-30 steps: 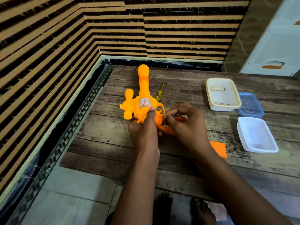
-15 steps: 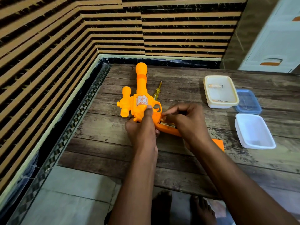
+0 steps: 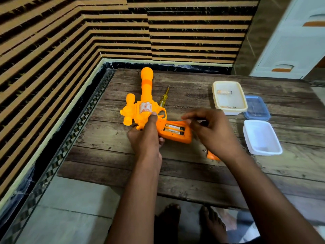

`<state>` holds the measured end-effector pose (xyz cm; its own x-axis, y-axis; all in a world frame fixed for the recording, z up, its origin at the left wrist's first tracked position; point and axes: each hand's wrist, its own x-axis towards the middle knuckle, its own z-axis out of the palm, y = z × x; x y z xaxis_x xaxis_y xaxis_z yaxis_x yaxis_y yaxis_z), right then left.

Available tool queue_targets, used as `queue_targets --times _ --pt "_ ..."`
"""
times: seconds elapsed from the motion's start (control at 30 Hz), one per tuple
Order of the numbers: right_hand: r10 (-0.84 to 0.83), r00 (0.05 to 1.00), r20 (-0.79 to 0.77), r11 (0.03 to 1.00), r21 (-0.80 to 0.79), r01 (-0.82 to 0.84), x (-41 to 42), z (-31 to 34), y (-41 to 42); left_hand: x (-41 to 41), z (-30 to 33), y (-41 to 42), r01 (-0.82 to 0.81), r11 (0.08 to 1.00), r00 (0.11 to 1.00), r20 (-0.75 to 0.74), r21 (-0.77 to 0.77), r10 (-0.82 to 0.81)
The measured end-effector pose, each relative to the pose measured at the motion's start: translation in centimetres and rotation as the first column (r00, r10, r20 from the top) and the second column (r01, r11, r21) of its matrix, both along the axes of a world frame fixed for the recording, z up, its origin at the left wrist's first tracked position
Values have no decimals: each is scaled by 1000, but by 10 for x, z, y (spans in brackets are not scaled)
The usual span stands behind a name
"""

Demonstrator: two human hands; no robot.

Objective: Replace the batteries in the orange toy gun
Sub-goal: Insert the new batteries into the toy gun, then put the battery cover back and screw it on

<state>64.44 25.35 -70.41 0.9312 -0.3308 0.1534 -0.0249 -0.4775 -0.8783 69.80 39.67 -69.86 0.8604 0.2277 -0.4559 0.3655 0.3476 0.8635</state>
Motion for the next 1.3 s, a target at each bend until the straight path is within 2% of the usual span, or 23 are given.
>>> queue_targets --times 0.13,0.3,0.47,0.57,0.83,0.93,1.1,1.23,1.3 --pt "27 995 -101 985 -166 -44 -25 13 -25 -4 0 1 1 1000 1000 -5 3 -1" --pt "53 938 -342 887 -415 -202 -40 18 -37 -9 -1 0 2 1000 1000 -3 16 -2" --pt "-13 850 -527 799 -516 -308 -42 26 -35 -7 -4 -2 6 999 1000 10 48 -7" --pt "-40 805 -591 814 -486 -317 -40 25 -33 -5 -5 -2 15 999 1000 11 48 -16" --pt "-109 770 -629 771 -542 -335 -36 29 -26 -1 -9 -1 21 999 1000 4 50 -21" --pt "-98 766 -635 808 -500 -311 -38 31 -27 -1 -9 -1 17 999 1000 0 45 -18" --pt "-24 811 -584 881 -395 -259 -40 33 -30 -1 -9 -2 18 999 1000 -5 50 -17" --pt "-18 880 -475 894 -401 -198 -40 39 -28 1 -10 -2 20 998 1000 -6 53 -19" --pt "6 913 -409 922 -352 -164 -38 43 -25 1 -11 -1 22 998 1000 -5 56 -22"
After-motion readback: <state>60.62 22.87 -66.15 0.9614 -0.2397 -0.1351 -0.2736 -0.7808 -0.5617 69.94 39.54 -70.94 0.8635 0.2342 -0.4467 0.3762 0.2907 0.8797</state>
